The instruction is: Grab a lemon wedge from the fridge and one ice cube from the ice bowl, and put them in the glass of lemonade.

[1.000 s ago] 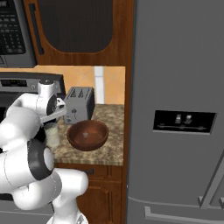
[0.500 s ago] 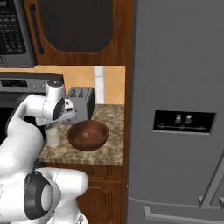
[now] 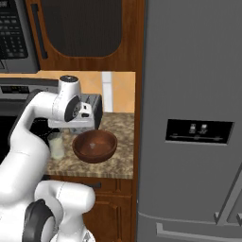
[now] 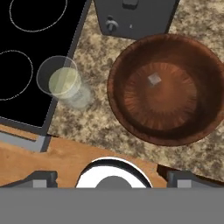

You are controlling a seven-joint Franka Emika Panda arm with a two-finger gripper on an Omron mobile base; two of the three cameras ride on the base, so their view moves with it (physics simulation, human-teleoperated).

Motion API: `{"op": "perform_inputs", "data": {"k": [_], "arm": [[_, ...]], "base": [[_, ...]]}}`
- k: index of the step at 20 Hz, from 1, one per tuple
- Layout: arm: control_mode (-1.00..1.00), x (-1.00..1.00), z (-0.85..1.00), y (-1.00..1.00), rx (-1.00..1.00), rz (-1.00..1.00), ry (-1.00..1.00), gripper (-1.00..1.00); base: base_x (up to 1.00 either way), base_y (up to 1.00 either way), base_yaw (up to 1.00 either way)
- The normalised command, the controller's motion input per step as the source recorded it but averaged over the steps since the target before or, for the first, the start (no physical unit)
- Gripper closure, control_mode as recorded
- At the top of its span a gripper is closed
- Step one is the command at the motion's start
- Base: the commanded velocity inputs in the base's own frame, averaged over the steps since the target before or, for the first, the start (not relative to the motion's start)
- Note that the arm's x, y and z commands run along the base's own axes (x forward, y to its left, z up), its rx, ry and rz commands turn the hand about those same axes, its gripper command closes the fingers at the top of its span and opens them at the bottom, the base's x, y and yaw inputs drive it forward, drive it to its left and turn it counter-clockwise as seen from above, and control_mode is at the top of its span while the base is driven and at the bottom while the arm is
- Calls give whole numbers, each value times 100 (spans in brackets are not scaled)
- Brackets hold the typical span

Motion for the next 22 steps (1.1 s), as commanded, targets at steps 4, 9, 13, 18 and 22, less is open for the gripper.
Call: {"op": "perform_inputs", "data": {"k": [4, 9, 13, 18, 22], "arm": [[-100, -70, 0, -43, 3, -11, -14, -100], [-100, -25, 0, -1, 1, -1, -2, -100], [-100, -11, 0, -1, 0, -2, 0, -100], [-100, 0, 3, -5, -1, -6, 1, -100], [-100, 0, 0, 0, 0, 0, 0, -100]], "base": [[0, 0, 0], [0, 0, 0], [0, 0, 0], [0, 0, 0], [0, 0, 0]]}}
